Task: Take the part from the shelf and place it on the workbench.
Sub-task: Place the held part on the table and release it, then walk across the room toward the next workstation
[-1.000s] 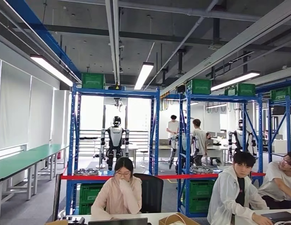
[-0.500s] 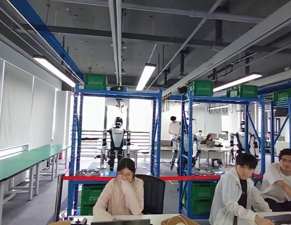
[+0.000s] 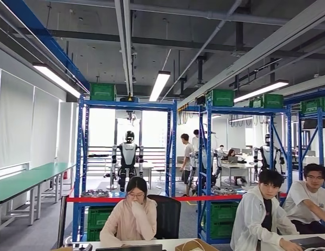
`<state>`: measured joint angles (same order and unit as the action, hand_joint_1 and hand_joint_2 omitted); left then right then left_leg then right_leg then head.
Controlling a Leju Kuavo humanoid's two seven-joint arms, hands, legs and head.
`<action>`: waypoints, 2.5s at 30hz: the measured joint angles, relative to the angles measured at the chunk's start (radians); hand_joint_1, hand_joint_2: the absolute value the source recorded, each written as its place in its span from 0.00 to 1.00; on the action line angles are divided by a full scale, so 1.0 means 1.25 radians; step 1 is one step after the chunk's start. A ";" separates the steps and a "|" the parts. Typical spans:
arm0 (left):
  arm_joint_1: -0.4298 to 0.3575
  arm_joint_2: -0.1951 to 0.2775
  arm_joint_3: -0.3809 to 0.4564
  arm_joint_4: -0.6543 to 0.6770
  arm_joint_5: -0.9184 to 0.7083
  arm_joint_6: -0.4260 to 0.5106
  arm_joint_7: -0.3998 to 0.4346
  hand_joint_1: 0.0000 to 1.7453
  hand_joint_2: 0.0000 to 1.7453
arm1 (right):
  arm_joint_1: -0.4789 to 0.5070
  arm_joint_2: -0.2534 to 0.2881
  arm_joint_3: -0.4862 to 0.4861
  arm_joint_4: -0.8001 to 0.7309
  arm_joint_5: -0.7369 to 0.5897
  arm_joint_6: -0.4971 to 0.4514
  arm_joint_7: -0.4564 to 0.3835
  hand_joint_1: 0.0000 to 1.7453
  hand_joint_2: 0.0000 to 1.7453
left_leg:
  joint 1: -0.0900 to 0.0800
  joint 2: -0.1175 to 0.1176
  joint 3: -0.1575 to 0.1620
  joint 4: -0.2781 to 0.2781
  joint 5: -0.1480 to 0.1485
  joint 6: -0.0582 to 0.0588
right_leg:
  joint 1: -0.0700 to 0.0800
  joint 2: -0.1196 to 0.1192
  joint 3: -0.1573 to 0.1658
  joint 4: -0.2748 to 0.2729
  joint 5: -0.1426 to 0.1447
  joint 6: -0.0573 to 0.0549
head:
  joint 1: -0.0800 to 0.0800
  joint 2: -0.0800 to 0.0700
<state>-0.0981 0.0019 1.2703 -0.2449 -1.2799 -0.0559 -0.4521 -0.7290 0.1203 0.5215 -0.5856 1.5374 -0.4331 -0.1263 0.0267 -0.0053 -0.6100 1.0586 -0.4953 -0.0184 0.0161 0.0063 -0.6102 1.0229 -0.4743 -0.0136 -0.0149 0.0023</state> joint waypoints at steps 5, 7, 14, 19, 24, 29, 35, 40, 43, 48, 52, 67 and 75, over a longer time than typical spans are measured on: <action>0.000 0.000 -0.001 0.000 0.001 -0.005 -0.003 0.00 0.00 | 0.015 -0.044 -0.026 -0.068 -0.157 0.002 -0.155 0.00 0.00 | -0.001 -0.001 0.004 -0.014 0.005 0.018 | -0.001 0.000 -0.012 0.025 -0.018 0.018 | -0.001 0.000; -0.002 0.000 -0.001 0.000 0.001 -0.006 -0.004 0.00 0.00 | 0.026 -0.061 -0.046 -0.109 -0.236 0.020 -0.218 0.00 0.00 | 0.000 -0.001 0.004 -0.015 0.005 0.023 | -0.006 -0.001 -0.047 0.106 -0.063 0.027 | -0.001 0.000; -0.004 -0.001 -0.009 0.000 0.005 -0.010 -0.002 0.00 0.00 | 0.201 -0.059 -0.217 -0.476 -1.143 0.511 -0.425 0.00 0.00 | -0.001 -0.006 0.010 -0.015 0.000 0.025 | -0.009 -0.001 -0.029 0.064 -0.013 0.024 | -0.001 0.000; 0.004 -0.002 -0.007 0.000 0.031 -0.011 -0.007 0.00 0.00 | 0.269 0.032 -0.363 -0.703 -1.642 0.812 -0.319 0.00 0.00 | -0.001 -0.004 0.013 -0.021 -0.005 0.006 | -0.003 0.000 0.003 -0.006 0.000 0.005 | 0.000 0.000; 0.007 -0.001 -0.004 0.000 0.042 -0.014 -0.010 0.00 0.00 | 0.302 0.075 -0.384 -0.799 -1.523 0.826 -0.323 0.00 0.00 | -0.002 -0.003 -0.062 0.156 -0.105 -0.002 | -0.004 -0.003 0.009 -0.017 0.006 -0.009 | 0.000 0.000; 0.010 0.000 0.002 0.000 0.048 -0.014 -0.011 0.00 0.00 | 0.354 0.085 -0.362 -0.888 -1.371 0.802 -0.393 0.00 0.00 | -0.002 -0.002 -0.003 0.048 -0.032 -0.003 | -0.002 -0.002 0.006 -0.005 0.004 -0.006 | 0.000 0.000; 0.011 0.001 0.008 0.000 0.052 -0.005 -0.007 0.00 0.00 | 0.408 0.086 -0.326 -0.959 -1.340 0.784 -0.413 0.00 0.00 | -0.006 -0.001 0.021 -0.017 -0.002 0.020 | -0.003 0.001 -0.007 0.017 -0.009 0.014 | 0.000 0.000; 0.012 0.003 0.014 0.000 0.056 0.001 -0.004 0.00 0.00 | 0.449 0.078 -0.309 -0.981 -1.299 0.768 -0.441 0.00 0.00 | -0.007 0.004 0.001 -0.018 0.015 0.035 | -0.014 -0.001 -0.056 0.211 -0.143 0.032 | -0.001 0.000; 0.014 0.004 0.017 0.000 0.058 0.003 -0.001 0.00 0.00 | 0.478 0.072 -0.297 -0.985 -1.277 0.760 -0.451 0.00 0.00 | -0.010 0.004 -0.013 -0.018 0.028 0.033 | -0.014 -0.001 0.014 0.140 -0.113 0.029 | -0.001 0.000; 0.018 0.004 0.024 0.000 0.061 0.005 -0.001 0.00 0.00 | 0.517 0.063 -0.279 -0.990 -1.245 0.748 -0.455 0.00 0.00 | -0.007 0.004 -0.020 -0.025 0.053 0.013 | -0.001 0.000 0.117 -0.034 -0.067 0.011 | 0.000 0.000; 0.025 0.004 0.031 0.000 0.065 0.008 0.002 0.00 0.00 | 0.552 0.056 -0.273 -0.982 -1.244 0.747 -0.455 0.00 0.00 | -0.004 0.003 -0.040 0.022 -0.008 0.003 | -0.003 -0.008 0.095 -0.049 -0.034 -0.010 | -0.001 0.000; 0.039 -0.006 0.074 -0.007 0.076 0.018 0.007 0.00 0.00 | 0.675 0.026 -0.305 -0.691 -1.264 0.715 -0.455 0.00 0.00 | -0.007 0.009 0.085 -0.047 -0.029 0.035 | -0.003 -0.006 -0.026 0.040 -0.028 0.027 | -0.001 0.000; 0.040 -0.009 0.086 -0.010 0.070 0.019 0.002 0.00 0.00 | 0.681 0.022 -0.363 -0.536 -1.227 0.691 -0.455 0.00 0.00 | -0.021 0.012 0.011 -0.044 0.031 0.040 | -0.008 -0.005 0.080 0.063 -0.072 0.025 | -0.001 0.000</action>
<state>-0.0481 -0.0099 1.3783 -0.2574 -1.1930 -0.0317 -0.4498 0.1221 0.1481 0.0677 -1.2561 0.0035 0.4306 -0.6948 0.0010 0.0092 -0.5958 1.0039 -0.4561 0.0322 0.0057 0.0002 -0.5108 1.1010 -0.5648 0.0177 -0.0158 0.0024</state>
